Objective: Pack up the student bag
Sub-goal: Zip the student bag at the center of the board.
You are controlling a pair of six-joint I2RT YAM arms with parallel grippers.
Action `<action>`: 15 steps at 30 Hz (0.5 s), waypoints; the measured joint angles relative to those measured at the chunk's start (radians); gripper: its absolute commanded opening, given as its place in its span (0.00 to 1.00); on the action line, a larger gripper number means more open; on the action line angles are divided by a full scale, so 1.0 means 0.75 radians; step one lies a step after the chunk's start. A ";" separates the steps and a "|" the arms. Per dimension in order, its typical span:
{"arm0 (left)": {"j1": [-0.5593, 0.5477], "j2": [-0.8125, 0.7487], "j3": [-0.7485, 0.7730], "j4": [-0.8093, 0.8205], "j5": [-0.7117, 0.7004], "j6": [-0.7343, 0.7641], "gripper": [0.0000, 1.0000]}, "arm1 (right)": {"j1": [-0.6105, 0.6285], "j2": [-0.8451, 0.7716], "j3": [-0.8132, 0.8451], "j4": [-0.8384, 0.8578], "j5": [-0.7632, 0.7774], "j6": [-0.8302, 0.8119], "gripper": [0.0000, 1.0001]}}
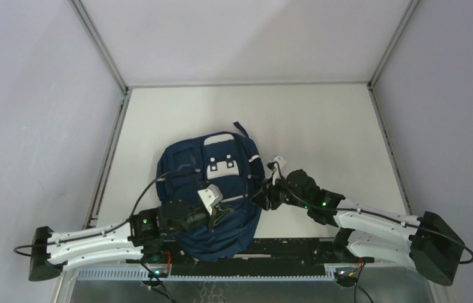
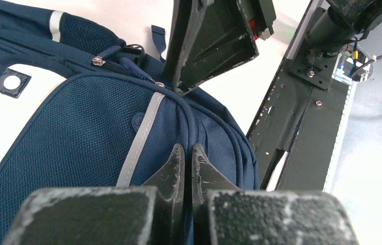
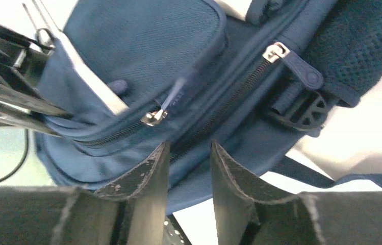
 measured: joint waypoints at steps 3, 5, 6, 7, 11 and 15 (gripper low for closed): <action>-0.002 -0.026 -0.004 -0.015 -0.025 -0.019 0.00 | 0.037 0.038 -0.006 -0.041 0.029 -0.009 0.51; -0.008 -0.023 -0.012 -0.012 -0.044 -0.030 0.00 | 0.043 0.041 -0.006 -0.045 0.042 -0.010 0.53; -0.010 -0.017 -0.013 -0.007 -0.050 -0.032 0.00 | 0.044 0.040 -0.006 -0.048 0.051 -0.013 0.55; -0.010 -0.012 -0.013 -0.004 -0.052 -0.032 0.00 | 0.044 0.039 -0.006 -0.054 0.058 -0.014 0.56; -0.012 0.005 -0.013 0.008 -0.060 -0.045 0.00 | 0.023 0.010 -0.006 -0.091 0.066 -0.028 0.67; -0.012 -0.002 -0.014 0.011 -0.071 -0.066 0.00 | -0.024 -0.034 -0.006 -0.137 0.037 -0.056 0.67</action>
